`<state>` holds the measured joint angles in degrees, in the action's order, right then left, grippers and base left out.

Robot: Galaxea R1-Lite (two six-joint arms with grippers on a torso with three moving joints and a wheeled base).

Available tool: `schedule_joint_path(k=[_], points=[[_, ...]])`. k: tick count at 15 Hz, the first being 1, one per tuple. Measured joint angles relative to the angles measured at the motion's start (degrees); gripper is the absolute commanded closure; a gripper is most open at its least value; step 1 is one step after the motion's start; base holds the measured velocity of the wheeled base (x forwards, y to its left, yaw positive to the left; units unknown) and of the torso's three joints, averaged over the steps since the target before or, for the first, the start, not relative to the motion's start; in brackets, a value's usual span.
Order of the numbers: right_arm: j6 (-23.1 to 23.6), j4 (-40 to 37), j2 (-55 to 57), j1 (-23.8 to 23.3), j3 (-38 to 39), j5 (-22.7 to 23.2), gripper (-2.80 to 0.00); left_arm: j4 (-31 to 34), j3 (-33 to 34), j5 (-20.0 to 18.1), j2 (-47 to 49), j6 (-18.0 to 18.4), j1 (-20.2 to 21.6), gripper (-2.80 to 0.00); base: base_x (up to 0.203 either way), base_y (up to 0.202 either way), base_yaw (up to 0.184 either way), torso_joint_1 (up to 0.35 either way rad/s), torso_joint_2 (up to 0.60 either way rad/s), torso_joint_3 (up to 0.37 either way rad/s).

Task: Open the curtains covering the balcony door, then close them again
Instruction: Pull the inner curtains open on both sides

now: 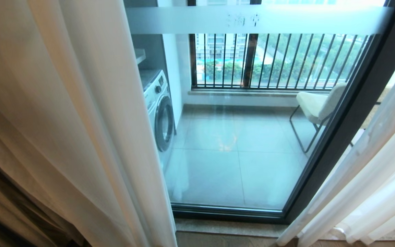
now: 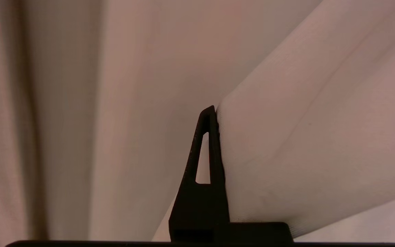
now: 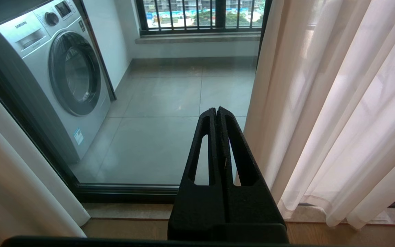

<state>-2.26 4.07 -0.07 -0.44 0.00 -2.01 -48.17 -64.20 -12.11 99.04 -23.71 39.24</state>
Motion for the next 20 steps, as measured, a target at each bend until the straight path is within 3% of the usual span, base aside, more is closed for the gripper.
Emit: schedule_joint_path(k=[6,12,20], points=[[-0.02,0.01,0.00,0.00,0.00,0.05,0.00,0.05,-7.50,-3.61,7.00,-1.74,9.61,0.00,0.000,0.000,0.000,0.000,0.00,0.000],[-0.02,0.00,0.00,0.00,0.00,-0.02,0.00,0.15,-15.92,-4.17,15.56,-1.89,16.71,0.00,0.000,0.000,0.000,0.000,0.00,0.000],[-0.02,0.01,0.00,0.00,0.00,0.01,0.00,0.78,-23.60,-4.34,23.52,-1.89,21.33,0.00,0.000,0.000,0.000,0.000,0.00,0.000]])
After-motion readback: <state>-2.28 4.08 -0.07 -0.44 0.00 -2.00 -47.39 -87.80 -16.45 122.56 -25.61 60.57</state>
